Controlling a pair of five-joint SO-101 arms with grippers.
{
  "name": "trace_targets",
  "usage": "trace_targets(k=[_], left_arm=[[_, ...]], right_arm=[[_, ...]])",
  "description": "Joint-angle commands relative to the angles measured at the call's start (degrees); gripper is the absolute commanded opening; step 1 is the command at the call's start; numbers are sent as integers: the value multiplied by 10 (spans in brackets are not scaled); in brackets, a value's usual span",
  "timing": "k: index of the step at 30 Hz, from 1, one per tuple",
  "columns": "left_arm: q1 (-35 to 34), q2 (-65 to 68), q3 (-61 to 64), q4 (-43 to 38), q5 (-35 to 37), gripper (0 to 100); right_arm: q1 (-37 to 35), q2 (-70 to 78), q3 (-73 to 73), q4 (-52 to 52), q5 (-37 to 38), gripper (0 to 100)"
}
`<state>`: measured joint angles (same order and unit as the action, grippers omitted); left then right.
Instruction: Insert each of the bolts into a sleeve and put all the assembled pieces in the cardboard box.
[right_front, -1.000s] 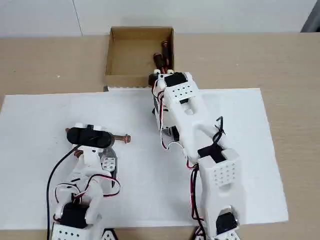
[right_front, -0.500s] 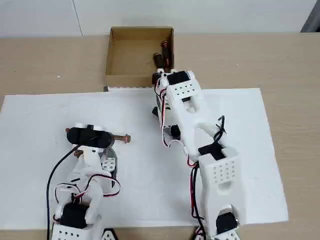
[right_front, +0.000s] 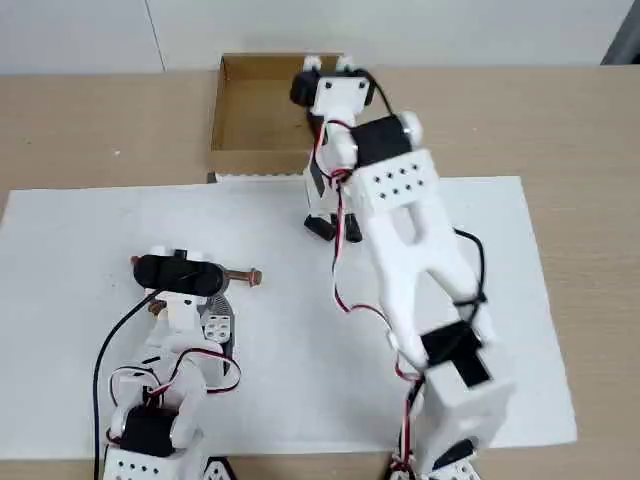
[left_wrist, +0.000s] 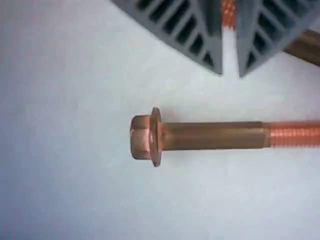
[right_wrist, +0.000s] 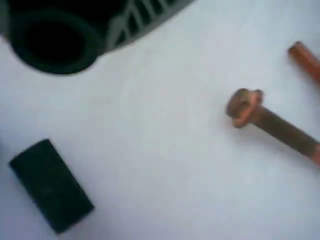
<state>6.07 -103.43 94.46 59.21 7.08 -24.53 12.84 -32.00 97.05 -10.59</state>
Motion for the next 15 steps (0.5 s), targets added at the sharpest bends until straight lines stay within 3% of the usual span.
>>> trace_targets(k=[1,10,15], left_arm=[[-2,-6,-4,-13,-3,6],[-26,-3,-47,-11,-4,6],[-69,-3,-90,5,-69,6]], right_arm=[[0,-88,-20,7,-3,3],[12,-266,132,6,-16,3],[65,-353,262,2,-46,3]])
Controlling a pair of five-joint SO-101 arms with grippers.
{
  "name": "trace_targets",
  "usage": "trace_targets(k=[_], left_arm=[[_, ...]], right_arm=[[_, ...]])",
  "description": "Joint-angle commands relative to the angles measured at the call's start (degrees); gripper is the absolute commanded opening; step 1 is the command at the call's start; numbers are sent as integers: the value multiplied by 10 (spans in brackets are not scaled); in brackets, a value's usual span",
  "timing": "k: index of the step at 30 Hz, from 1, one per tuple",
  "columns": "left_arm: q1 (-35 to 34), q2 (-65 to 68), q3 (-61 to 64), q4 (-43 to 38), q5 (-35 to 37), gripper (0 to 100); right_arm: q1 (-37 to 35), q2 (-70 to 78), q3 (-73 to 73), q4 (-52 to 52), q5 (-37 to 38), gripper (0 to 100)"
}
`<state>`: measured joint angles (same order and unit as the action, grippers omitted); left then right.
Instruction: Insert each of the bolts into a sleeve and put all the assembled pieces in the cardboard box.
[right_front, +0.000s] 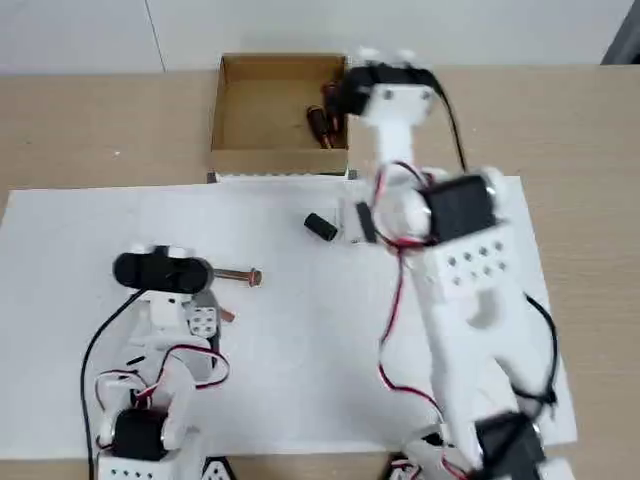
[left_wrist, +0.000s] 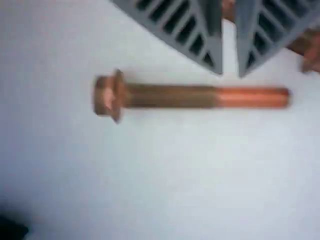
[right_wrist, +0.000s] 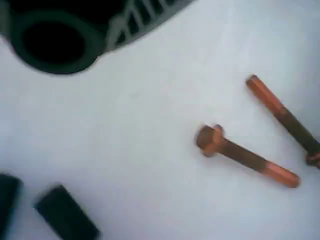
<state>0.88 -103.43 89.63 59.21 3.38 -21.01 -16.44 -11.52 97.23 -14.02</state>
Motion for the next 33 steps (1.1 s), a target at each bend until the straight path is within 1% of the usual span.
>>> trace_targets(k=[1,3,9,12,16,21,27,31,33], left_arm=[[-22,-2,-51,15,-42,6],[-27,-2,-73,37,-55,6],[-27,0,-145,105,-58,6],[-27,32,-180,121,-58,6],[-27,127,-250,121,-57,6],[-27,283,-374,125,-58,6],[-24,446,-510,160,-60,6],[-24,548,-568,194,-115,6],[-24,590,-594,212,-129,6]], right_arm=[[44,-78,85,0,-12,3],[67,-116,139,-1,-20,3],[124,-232,273,-19,-21,3],[145,-290,338,-40,-20,3],[160,-360,426,-76,-20,3],[162,-441,512,-118,-20,3],[163,-545,604,-170,-23,3],[163,-625,649,-178,-23,3],[163,-666,666,-178,-20,3]])
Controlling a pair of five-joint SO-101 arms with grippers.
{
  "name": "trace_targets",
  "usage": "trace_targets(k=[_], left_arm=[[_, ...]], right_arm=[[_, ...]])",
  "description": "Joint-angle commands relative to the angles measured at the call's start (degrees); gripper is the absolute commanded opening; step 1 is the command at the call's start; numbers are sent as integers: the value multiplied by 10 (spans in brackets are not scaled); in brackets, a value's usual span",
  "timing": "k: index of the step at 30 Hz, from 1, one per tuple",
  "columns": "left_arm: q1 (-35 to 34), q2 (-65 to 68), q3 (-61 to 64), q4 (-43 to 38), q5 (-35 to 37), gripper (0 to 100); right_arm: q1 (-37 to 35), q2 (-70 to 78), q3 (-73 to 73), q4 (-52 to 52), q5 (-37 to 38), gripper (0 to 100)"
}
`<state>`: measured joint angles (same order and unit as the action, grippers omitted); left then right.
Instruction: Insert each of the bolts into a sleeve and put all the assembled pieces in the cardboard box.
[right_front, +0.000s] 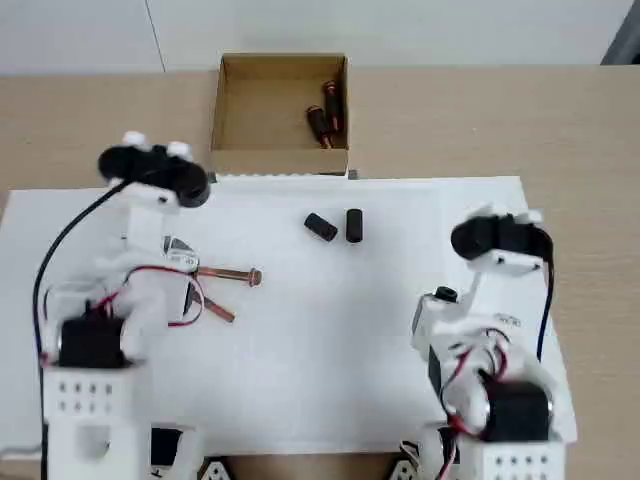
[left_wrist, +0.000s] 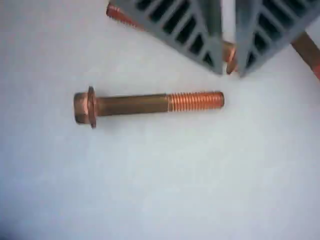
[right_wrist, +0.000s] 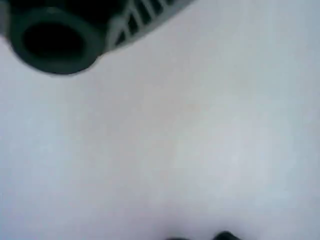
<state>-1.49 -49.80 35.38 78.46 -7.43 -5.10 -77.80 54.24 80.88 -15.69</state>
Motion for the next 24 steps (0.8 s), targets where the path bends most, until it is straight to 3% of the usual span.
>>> trace_targets(k=[1,4,18,24], left_arm=[[0,73,-62,25,-25,6],[1,128,-87,37,-56,6],[83,288,-135,79,-362,6],[83,345,-137,76,-472,8]], right_arm=[[3,-73,16,-15,-3,3],[0,-120,31,-14,-3,3],[0,-164,86,-32,-1,3],[1,-165,87,-34,43,3]])
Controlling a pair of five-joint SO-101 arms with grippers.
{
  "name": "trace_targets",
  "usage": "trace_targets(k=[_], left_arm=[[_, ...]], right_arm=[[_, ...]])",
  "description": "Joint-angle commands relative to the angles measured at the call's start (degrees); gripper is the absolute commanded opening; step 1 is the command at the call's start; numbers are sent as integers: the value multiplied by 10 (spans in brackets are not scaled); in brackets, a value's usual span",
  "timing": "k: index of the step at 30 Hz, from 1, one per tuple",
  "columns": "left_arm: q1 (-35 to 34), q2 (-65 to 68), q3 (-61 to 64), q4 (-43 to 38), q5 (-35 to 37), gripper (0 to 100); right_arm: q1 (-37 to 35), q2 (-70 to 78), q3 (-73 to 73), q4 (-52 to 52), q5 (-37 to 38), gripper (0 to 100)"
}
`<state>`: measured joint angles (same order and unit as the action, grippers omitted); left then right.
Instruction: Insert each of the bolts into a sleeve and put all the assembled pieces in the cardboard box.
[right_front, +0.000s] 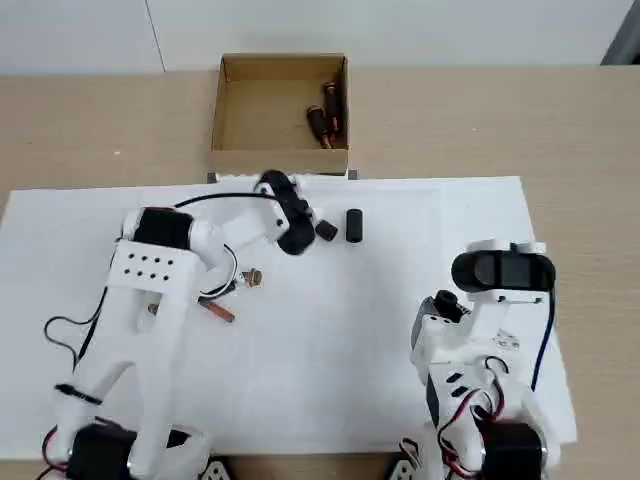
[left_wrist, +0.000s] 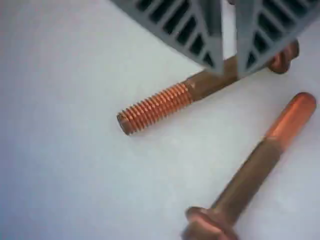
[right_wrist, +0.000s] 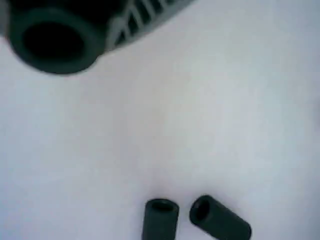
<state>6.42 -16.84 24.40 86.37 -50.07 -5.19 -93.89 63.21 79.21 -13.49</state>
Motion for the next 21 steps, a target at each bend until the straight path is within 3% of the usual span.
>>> trace_targets(k=[1,8,21], left_arm=[[4,25,-27,-6,-60,8],[4,79,-28,-99,-83,114],[1,176,-28,-174,-121,116]], right_arm=[[2,-4,-3,-17,26,3],[0,-4,-2,-13,33,3],[1,-4,-2,-13,33,3]])
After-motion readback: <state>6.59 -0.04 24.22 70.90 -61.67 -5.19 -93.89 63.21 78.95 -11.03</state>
